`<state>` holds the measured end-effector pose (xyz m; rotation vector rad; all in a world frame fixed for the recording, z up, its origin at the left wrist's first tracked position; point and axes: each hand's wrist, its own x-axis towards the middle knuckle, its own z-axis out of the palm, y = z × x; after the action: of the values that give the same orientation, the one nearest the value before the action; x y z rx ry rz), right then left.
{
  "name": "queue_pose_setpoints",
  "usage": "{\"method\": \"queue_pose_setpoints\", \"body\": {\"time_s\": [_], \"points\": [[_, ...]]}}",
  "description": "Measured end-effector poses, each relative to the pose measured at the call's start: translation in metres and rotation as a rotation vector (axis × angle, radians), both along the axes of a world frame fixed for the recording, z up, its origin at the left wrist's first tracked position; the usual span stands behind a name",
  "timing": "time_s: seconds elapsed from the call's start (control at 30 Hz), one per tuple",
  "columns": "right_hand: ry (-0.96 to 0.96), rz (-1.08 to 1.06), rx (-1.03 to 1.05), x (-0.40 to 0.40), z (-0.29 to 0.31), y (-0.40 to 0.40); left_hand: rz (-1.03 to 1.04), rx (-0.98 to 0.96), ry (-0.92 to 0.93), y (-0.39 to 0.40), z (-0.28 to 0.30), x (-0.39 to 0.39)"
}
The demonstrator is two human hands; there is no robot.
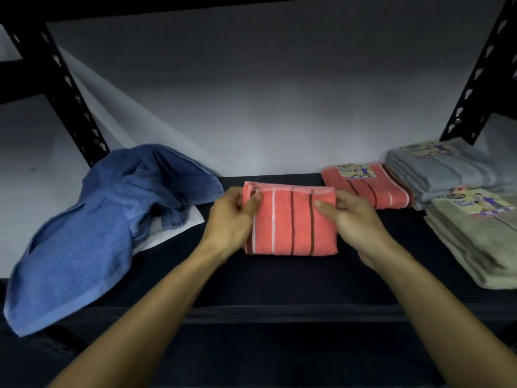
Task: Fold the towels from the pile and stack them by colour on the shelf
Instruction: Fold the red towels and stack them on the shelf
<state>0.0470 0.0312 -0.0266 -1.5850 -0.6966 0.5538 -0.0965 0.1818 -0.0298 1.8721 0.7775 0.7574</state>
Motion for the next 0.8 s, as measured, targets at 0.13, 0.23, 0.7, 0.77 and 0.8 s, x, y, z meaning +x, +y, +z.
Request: {"method": "queue_pose_setpoints", "body": {"time_s": [0.13, 0.23, 0.7, 0.77, 0.8], "points": [[-0.096, -0.091, -0.191, 0.030, 0.005, 0.046, 0.127, 0.174, 0.230, 0.035, -0.004, 0.042], [-0.282, -0.135, -0.406, 0.047, -0.002, 0.072, 0.189, 0.285, 0.382, 0.048, -0.011, 0.061], [-0.587, -0.090, -0.806, 0.060, -0.007, 0.100, 0.078, -0.089, 0.629, 0.074, 0.002, 0.090], [-0.467, -0.068, -0.795, 0.062, -0.002, 0.102, 0.009, -0.369, 0.531, 0.076, 0.011, 0.088], [-0.398, -0.066, -0.780, 0.062, 0.000, 0.102, -0.008, -0.456, 0.512, 0.077, 0.013, 0.087]]}}
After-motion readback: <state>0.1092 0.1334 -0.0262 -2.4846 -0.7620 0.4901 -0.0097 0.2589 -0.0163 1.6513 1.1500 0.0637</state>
